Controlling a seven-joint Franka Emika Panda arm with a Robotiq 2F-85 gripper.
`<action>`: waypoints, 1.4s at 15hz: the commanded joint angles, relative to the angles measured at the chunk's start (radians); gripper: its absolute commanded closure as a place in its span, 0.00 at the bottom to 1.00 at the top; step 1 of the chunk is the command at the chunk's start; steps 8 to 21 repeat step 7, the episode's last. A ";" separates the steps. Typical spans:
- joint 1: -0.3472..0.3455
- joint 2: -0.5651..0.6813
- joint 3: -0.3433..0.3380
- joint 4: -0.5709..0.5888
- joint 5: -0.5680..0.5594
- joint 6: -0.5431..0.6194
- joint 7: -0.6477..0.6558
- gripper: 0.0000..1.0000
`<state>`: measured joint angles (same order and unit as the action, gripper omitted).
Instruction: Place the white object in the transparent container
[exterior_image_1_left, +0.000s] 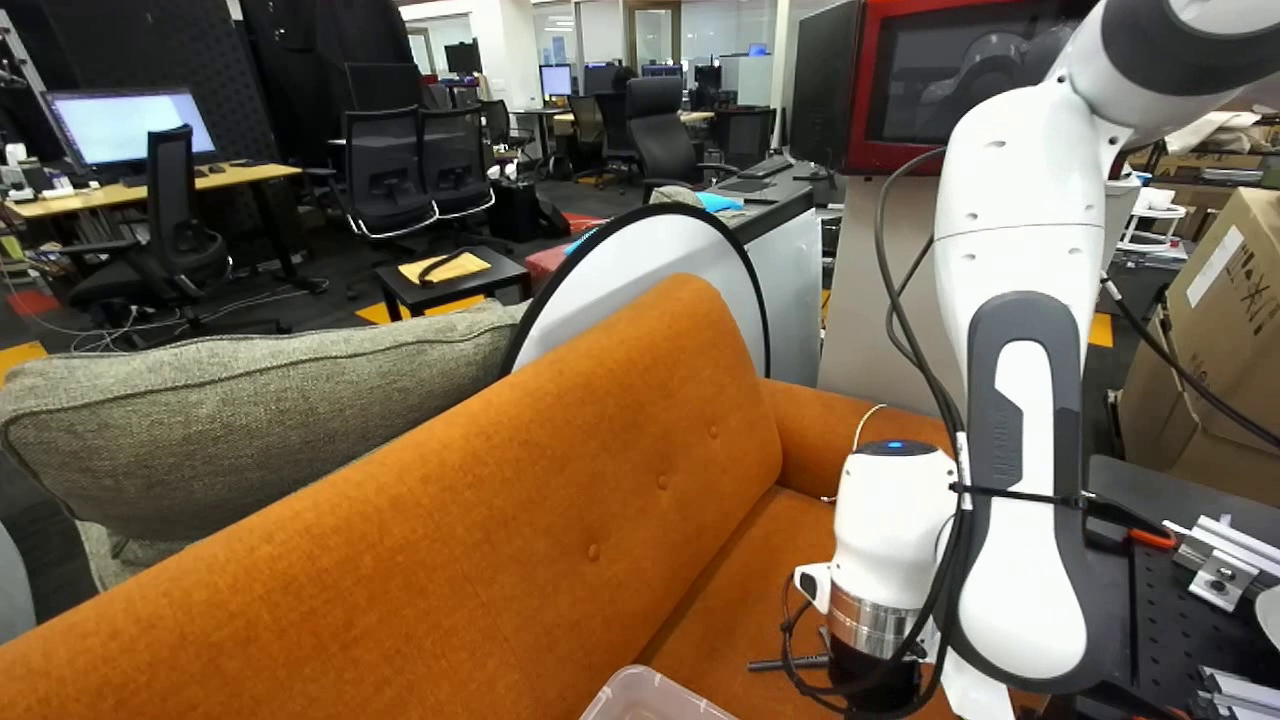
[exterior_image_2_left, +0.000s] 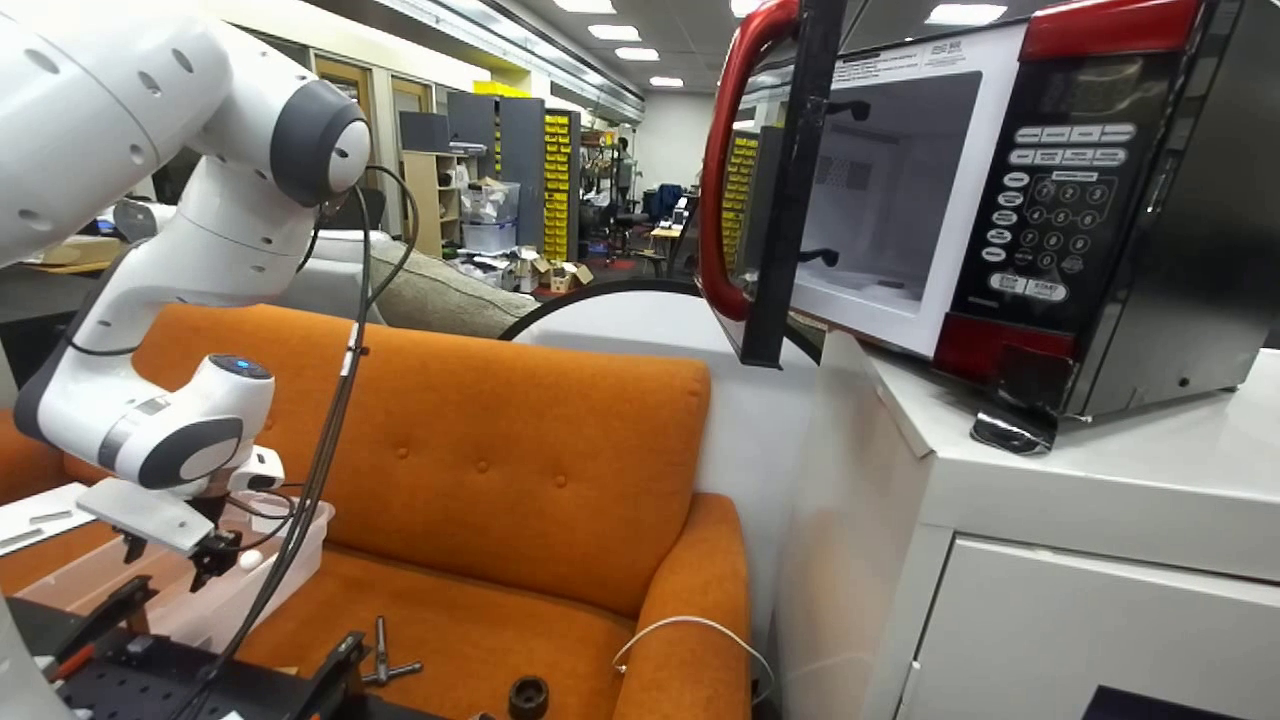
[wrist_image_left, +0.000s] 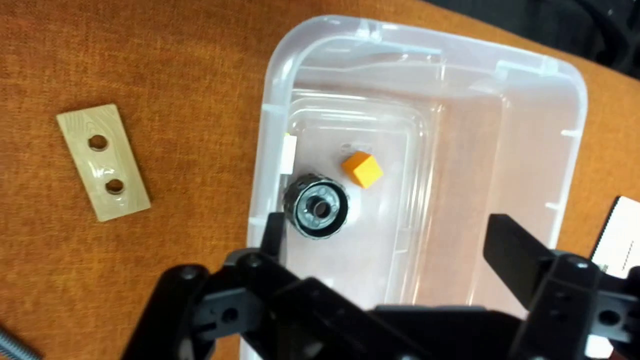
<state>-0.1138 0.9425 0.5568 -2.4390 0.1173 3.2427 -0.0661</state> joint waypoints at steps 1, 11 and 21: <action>-0.012 -0.005 -0.014 -0.037 -0.057 0.062 0.066 0.00; -0.039 -0.031 -0.010 -0.103 -0.071 0.135 0.104 0.00; -0.039 -0.031 -0.010 -0.103 -0.071 0.135 0.104 0.00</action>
